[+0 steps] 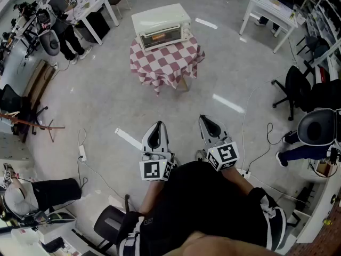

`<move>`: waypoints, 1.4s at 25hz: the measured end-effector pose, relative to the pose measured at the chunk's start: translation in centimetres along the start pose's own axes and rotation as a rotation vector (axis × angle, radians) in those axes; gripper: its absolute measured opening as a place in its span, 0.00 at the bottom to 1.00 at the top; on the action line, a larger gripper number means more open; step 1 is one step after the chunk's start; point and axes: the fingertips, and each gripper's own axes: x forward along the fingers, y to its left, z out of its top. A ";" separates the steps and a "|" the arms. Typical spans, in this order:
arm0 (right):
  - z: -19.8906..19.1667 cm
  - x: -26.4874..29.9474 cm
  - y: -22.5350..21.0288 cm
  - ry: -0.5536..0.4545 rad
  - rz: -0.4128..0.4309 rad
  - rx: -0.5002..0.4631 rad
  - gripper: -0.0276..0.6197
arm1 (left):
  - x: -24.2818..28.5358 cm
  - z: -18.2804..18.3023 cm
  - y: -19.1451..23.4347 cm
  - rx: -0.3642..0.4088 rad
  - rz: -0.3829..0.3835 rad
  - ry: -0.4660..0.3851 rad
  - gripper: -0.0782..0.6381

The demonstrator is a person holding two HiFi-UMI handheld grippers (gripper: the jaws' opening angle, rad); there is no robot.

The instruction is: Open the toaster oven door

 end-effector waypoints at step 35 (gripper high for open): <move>-0.4 0.1 -7.4 -0.011 0.144 -0.019 0.08 | 5.9 -2.0 -4.9 0.058 0.112 0.029 0.12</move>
